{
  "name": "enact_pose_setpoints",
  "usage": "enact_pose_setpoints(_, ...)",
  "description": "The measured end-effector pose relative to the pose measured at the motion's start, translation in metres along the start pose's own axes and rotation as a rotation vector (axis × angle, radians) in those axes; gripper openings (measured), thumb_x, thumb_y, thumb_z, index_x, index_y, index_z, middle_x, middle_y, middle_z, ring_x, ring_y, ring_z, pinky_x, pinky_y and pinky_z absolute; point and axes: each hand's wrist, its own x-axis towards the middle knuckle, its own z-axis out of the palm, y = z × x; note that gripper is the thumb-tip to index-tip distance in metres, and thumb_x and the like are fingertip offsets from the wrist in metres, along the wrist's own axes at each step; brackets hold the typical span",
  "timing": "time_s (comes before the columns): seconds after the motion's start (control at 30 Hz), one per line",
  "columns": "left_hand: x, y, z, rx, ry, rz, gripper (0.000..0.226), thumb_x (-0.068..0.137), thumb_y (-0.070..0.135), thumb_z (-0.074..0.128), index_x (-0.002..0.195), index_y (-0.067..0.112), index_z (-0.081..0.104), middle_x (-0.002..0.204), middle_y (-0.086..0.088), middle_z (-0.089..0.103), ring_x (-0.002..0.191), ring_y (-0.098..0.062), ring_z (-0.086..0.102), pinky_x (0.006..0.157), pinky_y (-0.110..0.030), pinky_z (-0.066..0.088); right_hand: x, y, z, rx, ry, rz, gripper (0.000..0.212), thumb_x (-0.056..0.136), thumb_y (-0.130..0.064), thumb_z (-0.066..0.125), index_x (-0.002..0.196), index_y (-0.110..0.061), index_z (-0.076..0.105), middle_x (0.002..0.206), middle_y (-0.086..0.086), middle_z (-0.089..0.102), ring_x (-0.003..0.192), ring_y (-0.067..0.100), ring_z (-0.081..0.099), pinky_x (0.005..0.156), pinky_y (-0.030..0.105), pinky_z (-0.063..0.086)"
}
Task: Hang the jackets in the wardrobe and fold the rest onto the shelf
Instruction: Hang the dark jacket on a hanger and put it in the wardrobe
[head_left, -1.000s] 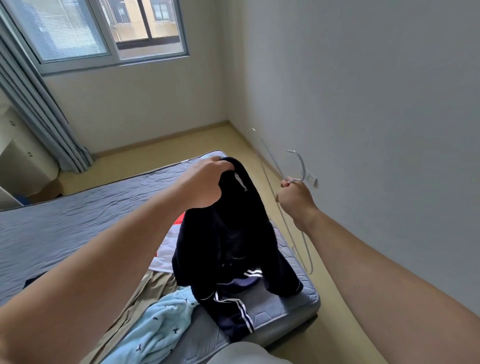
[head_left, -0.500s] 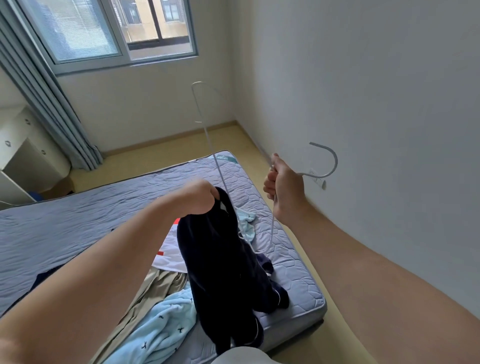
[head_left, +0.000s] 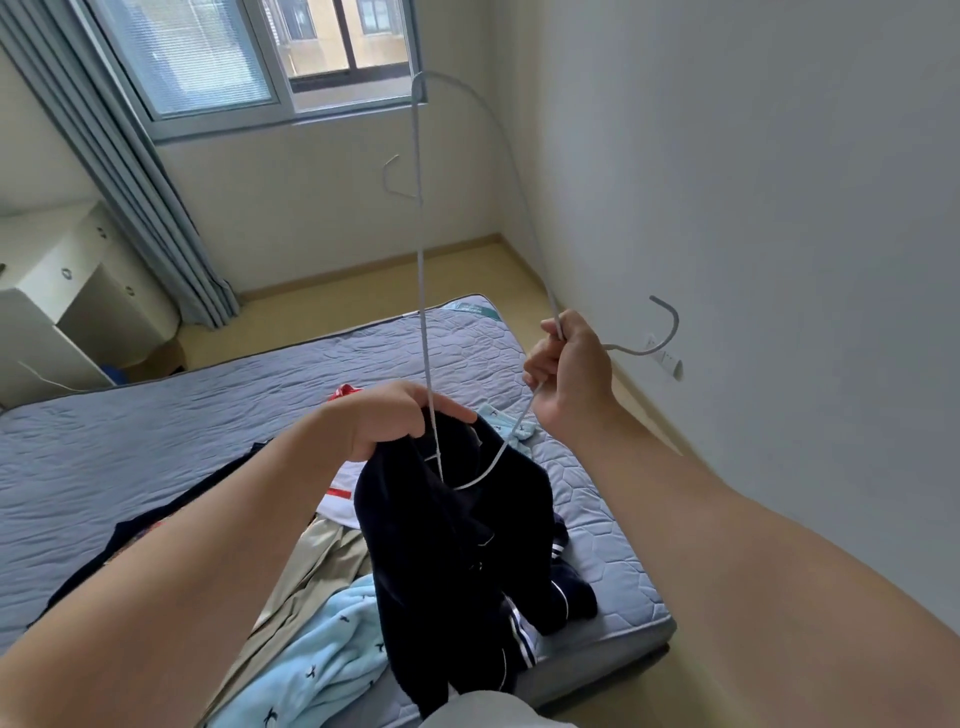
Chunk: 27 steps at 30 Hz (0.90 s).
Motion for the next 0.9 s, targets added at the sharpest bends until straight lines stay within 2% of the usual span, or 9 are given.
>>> enact_pose_setpoints(0.1,-0.013,0.000,-0.013,-0.184,-0.079,0.045,0.086,0.065,-0.023,0.025,0.122,0.018,0.074,0.126,-0.018,0.069,0.111,-0.035,0.069,0.071,-0.033,0.062,0.004,0.009,0.006,0.050,0.009,0.021,0.033,0.087,-0.009,0.041,0.055,-0.021,0.041,0.046,-0.005,0.022,0.046,0.016,0.016,0.057,0.035,0.015)
enact_pose_setpoints(0.17,-0.024,0.004,-0.020,-0.245,-0.130,0.105,0.086,0.058,-0.017,0.032,0.127,0.016,0.071,0.129,-0.020,0.067,0.110,-0.037,0.068,0.069,-0.034,0.063,0.005,0.017,0.010,0.049,0.004,0.033,0.041,0.085,-0.007,0.041,0.047,-0.024,0.039,0.046,-0.004,0.022,0.045,0.016,0.017,0.057,0.035,0.014)
enact_pose_setpoints(0.27,-0.038,0.015,-0.028,-0.318,-0.118,0.231,0.088,0.052,-0.014,0.036,0.131,0.010,0.067,0.131,-0.025,0.064,0.124,-0.048,0.057,0.103,-0.058,0.046,0.006,0.031,0.014,-0.003,-0.004,0.044,0.038,0.072,-0.008,0.045,0.039,-0.024,0.040,0.046,-0.004,0.021,0.046,0.017,0.016,0.060,0.037,0.012)
enact_pose_setpoints(0.33,-0.047,0.022,-0.034,-0.399,-0.066,0.315,0.089,0.050,-0.015,0.036,0.132,0.004,0.064,0.132,-0.030,0.060,0.128,-0.051,0.052,0.114,-0.065,0.031,0.007,0.042,0.014,-0.051,-0.023,0.054,0.029,0.062,-0.011,0.049,0.038,-0.024,0.038,0.048,-0.003,0.020,0.047,0.017,0.017,0.056,0.035,0.013)
enact_pose_setpoints(0.6,-0.080,0.031,-0.067,-0.518,0.135,0.509,0.086,0.051,-0.014,0.038,0.129,0.009,0.067,0.122,-0.021,0.069,0.105,-0.033,0.069,0.089,-0.046,0.057,0.012,0.054,0.002,-0.448,-0.011,0.050,0.028,0.060,-0.028,0.062,0.049,-0.028,0.036,0.048,-0.001,0.029,0.049,0.018,0.024,0.056,0.034,0.026)
enact_pose_setpoints(0.7,-0.079,0.025,-0.082,-0.273,0.286,0.441,0.084,0.056,-0.018,0.038,0.122,0.019,0.073,0.111,-0.019,0.073,0.092,-0.034,0.066,0.076,-0.041,0.054,0.018,0.048,0.002,-0.594,-0.017,-0.033,0.034,0.071,-0.030,0.061,0.047,-0.023,0.037,0.051,0.001,0.036,0.053,0.019,0.034,0.060,0.033,0.034)
enact_pose_setpoints(0.77,-0.071,0.020,-0.090,0.014,0.463,0.375,0.083,0.063,-0.023,0.034,0.106,0.031,0.079,0.081,-0.001,0.076,0.064,-0.023,0.059,0.057,-0.026,0.043,0.023,0.043,0.005,-0.713,-0.020,-0.142,0.029,0.075,-0.034,0.060,0.057,-0.015,0.047,0.058,0.006,0.039,0.058,0.018,0.037,0.061,0.032,0.035)
enact_pose_setpoints(0.83,-0.063,0.011,-0.096,0.162,0.609,0.327,0.079,0.068,-0.024,0.032,0.089,0.034,0.081,0.061,0.015,0.068,0.045,-0.009,0.051,0.041,-0.015,0.035,0.027,0.040,0.004,-0.837,-0.050,-0.219,0.041,0.078,-0.037,0.059,0.058,-0.003,0.050,0.059,0.008,0.040,0.056,0.017,0.038,0.059,0.030,0.035)
enact_pose_setpoints(0.9,-0.057,0.001,-0.103,0.185,0.725,0.339,0.068,0.077,-0.022,0.040,0.084,0.032,0.080,0.071,0.015,0.073,0.055,-0.008,0.062,0.048,-0.015,0.046,0.031,0.038,-0.001,-0.932,-0.091,-0.205,0.046,0.081,-0.036,0.059,0.060,0.004,0.054,0.053,0.009,0.050,0.050,0.019,0.046,0.058,0.030,0.040)
